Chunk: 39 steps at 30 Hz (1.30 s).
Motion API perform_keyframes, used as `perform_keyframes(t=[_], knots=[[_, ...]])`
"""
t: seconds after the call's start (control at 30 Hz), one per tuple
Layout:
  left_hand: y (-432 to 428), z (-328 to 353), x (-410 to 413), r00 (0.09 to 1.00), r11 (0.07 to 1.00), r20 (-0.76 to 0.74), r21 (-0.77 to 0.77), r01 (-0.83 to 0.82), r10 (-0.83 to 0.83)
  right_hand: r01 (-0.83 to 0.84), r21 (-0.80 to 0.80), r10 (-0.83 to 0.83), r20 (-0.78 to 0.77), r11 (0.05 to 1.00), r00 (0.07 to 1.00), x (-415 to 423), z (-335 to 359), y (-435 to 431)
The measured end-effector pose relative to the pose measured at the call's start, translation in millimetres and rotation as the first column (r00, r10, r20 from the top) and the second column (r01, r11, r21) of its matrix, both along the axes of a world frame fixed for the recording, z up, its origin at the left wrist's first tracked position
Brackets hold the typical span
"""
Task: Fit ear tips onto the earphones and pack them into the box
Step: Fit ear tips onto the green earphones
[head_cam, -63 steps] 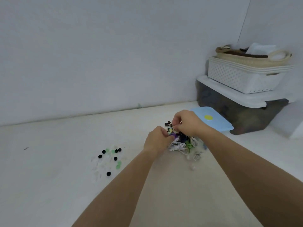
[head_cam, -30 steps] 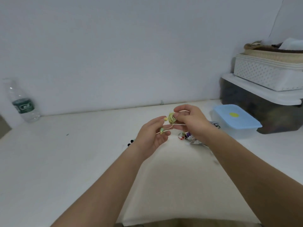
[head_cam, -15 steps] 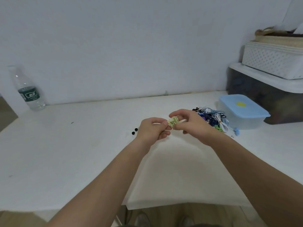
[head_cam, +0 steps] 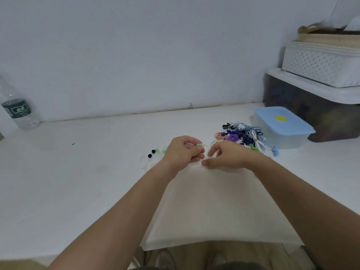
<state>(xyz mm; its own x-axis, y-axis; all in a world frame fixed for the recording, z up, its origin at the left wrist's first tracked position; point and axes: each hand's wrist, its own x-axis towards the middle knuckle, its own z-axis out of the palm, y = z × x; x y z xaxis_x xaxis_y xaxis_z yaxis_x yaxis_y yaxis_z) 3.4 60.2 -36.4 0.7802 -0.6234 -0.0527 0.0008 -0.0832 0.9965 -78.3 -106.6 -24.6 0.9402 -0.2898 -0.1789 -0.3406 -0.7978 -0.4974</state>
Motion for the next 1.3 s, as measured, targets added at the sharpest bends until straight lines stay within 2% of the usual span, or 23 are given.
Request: perform_keyframes(t=[0.07,0.13,0.2,0.23,0.43,0.5,0.57,0.63,0.7,0.77,0.93,1.03,1.17,1.23,1.3], knots=[[-3,-3,0,1.000,1.000,-0.009,0.002,0.009,-0.009,-0.027,-0.006,0.028,0.123,1.000,0.992,2,0,4],[-4,-5,1,1.000,1.000,-0.011,0.001,0.014,-0.014,-0.059,0.166,0.015,0.254,0.984,0.967,3,2,11],[-4,-6,3,1.000,1.000,-0.019,-0.008,0.024,-0.024,-0.072,0.349,-0.042,0.310,0.934,0.950,4,4,14],[-4,-6,4,0.999,1.000,-0.028,-0.012,0.025,-0.026,-0.069,0.386,-0.065,0.324,0.920,0.944,5,4,15],[6,-8,8,0.990,0.997,-0.115,-0.020,0.074,-0.076,-0.016,0.352,-0.122,0.366,0.936,0.923,11,-4,17],[10,-9,10,0.994,0.997,-0.075,0.030,0.076,-0.074,-0.009,0.309,-0.116,0.385,0.951,0.915,14,-5,17],[13,-10,12,0.999,0.995,-0.010,0.089,0.039,-0.039,-0.004,0.361,-0.156,0.414,0.932,0.897,15,-5,17],[14,-10,15,0.986,0.981,0.168,0.193,-0.013,-0.020,-0.003,0.462,-0.225,0.438,0.887,0.871,17,-3,20],[13,-10,17,0.933,0.951,0.357,0.301,-0.066,-0.048,0.004,0.531,-0.267,0.419,0.847,0.868,21,-1,23],[12,-9,18,0.896,0.933,0.438,0.348,-0.087,-0.080,0.030,0.533,-0.264,0.368,0.845,0.892,27,-1,25],[11,-11,22,0.882,0.929,0.462,0.358,-0.091,-0.092,0.059,0.544,-0.282,0.336,0.837,0.899,40,1,36],[22,-5,31,0.895,0.931,0.442,0.346,-0.114,-0.055,0.035,0.573,-0.304,0.382,0.819,0.873,46,5,41],[56,13,65,0.840,0.919,0.524,0.247,-0.307,0.139,-0.023,0.559,-0.300,0.478,0.829,0.826,59,4,44],[72,17,83,0.811,0.869,0.563,0.310,-0.385,0.159,-0.047,0.560,-0.291,0.498,0.827,0.817,66,2,45],[79,19,95,0.831,0.814,0.554,0.457,-0.359,0.055,-0.068,0.584,-0.296,0.505,0.809,0.811,72,-2,49]])
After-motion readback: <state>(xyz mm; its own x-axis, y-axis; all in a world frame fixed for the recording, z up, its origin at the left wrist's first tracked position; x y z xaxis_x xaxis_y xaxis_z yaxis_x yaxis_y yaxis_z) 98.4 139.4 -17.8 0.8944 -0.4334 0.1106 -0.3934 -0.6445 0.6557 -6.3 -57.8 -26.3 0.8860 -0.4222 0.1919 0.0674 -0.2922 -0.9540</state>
